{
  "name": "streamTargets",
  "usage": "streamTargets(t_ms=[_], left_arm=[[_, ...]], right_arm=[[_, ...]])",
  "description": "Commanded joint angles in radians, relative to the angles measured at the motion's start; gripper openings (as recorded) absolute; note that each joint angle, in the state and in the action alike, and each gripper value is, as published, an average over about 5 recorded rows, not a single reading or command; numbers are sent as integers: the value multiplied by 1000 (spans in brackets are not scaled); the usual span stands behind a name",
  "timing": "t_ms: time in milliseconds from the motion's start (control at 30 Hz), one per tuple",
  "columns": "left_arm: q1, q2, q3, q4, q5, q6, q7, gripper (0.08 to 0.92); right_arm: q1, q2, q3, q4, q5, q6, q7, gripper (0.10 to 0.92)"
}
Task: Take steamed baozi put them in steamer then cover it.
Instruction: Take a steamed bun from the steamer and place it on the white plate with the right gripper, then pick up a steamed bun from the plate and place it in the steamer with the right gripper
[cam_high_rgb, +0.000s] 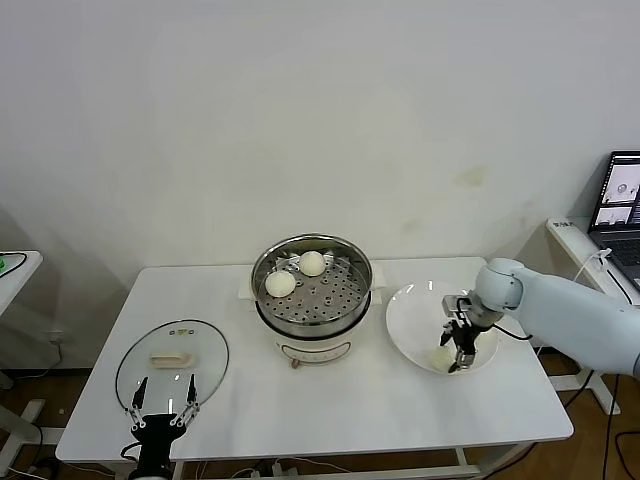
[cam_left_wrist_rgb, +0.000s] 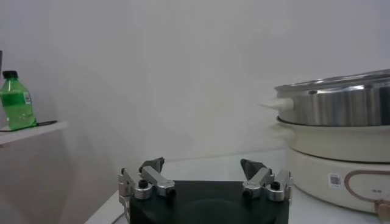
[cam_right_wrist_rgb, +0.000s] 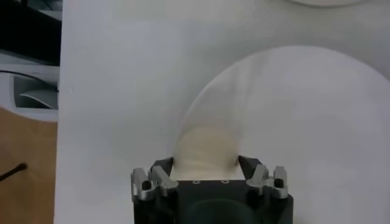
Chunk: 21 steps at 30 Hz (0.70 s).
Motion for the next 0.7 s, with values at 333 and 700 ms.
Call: streamTargets(t_ms=[333, 700], left_arm=[[-3, -3, 3, 0, 2, 1, -1, 823], [-5, -2, 5, 1, -1, 0, -1, 823]], right_arm=[[51, -15, -7, 17, 15, -2, 2, 521], [225, -4, 33, -30, 25, 25, -12, 520]])
